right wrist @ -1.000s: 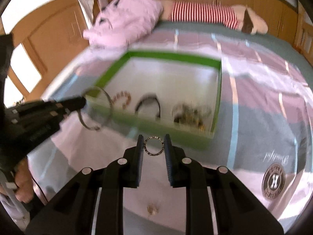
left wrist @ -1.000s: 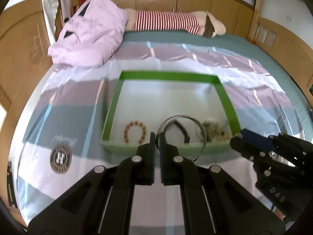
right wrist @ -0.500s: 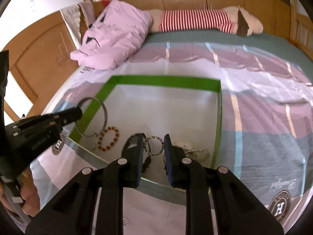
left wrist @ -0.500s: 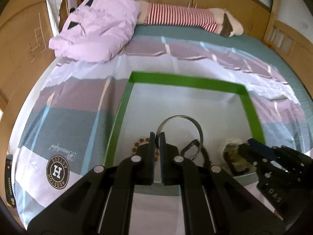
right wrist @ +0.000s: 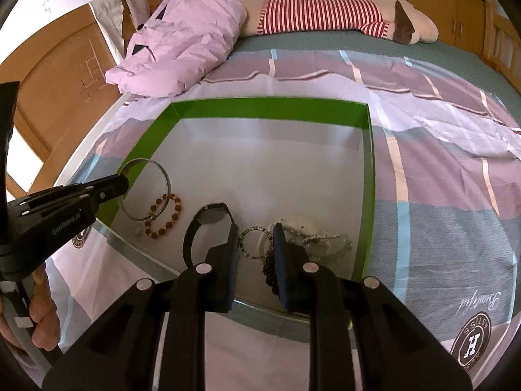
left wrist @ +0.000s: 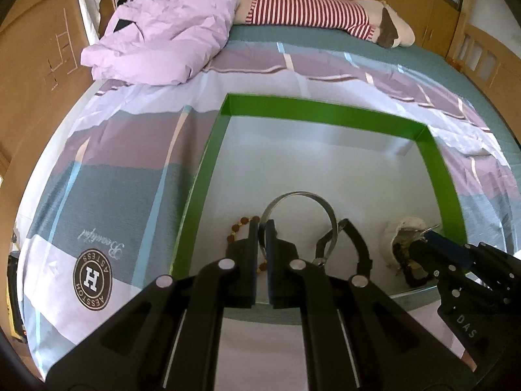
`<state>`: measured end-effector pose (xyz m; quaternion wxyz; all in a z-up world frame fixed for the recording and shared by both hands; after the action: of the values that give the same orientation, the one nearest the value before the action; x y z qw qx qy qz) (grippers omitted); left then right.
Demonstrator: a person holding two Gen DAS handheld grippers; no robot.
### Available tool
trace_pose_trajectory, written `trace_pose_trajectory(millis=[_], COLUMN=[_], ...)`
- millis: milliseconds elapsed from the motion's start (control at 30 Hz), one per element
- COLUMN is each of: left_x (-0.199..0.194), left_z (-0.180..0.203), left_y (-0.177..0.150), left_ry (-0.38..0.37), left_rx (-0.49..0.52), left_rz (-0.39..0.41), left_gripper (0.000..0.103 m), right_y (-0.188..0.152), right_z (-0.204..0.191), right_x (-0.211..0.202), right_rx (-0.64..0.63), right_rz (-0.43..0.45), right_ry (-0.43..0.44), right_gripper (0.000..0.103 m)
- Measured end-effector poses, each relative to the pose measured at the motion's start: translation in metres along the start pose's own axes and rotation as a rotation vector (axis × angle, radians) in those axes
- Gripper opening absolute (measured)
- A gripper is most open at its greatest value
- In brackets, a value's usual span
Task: Organize jewelry
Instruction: 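Carry the bangle in the left gripper while the right carries the ring over the box, then open both grippers to drop the bangle and ring into the box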
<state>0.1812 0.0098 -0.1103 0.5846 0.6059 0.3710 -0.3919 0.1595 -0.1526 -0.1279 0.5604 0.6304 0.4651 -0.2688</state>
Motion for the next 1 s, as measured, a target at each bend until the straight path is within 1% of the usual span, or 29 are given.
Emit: trace_pose_trajectory(millis=[133, 600, 733, 800, 833, 900, 933, 1000], left_x=[0.007, 0.01, 0.009, 0.007, 0.004, 0.0, -0.001, -0.004], left_z=[-0.001, 0.002, 0.004, 0.006, 0.006, 0.008, 0.01, 0.011], left_y=[-0.002, -0.005, -0.006, -0.006, -0.005, -0.004, -0.004, -0.004], left_ry=[-0.001, 0.007, -0.001, 0.002, 0.008, 0.023, 0.017, 0.005], left_rx=[-0.001, 0.015, 0.015, 0.021, 0.022, 0.033, 0.037, 0.034], left_rz=[-0.011, -0.015, -0.016, -0.011, -0.001, 0.013, 0.013, 0.01], left_gripper=[0.004, 0.004, 0.006, 0.009, 0.009, 0.011, 0.011, 0.011], right_y=[-0.005, -0.004, -0.004, -0.004, -0.005, -0.005, -0.004, -0.001], right_z=[0.004, 0.004, 0.0, 0.0, 0.0, 0.002, 0.003, 0.004], right_x=[0.012, 0.011, 0.009, 0.009, 0.008, 0.006, 0.004, -0.001], right_rx=[0.011, 0.003, -0.014, -0.01, -0.005, 0.008, 0.015, 0.026], right_rz=[-0.025, -0.018, -0.012, -0.014, -0.016, -0.01, -0.001, 0.02], right_ry=[-0.01, -0.023, -0.036, -0.041, -0.04, -0.041, -0.041, -0.041], right_gripper=[0.021, 0.021, 0.021, 0.021, 0.022, 0.034, 0.043, 0.045])
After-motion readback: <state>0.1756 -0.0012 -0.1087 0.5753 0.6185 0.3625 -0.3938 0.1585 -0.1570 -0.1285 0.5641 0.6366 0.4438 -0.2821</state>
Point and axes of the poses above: each gripper's, at about its wrist camera, not at the fingertips, and x roughly the way its jaws point, z to its right, y to its top, the point moved 8 cm from there along x, roughly the way its jaws point, and after that the axes turned 9 degrees about -z, right-handed, at the moved point
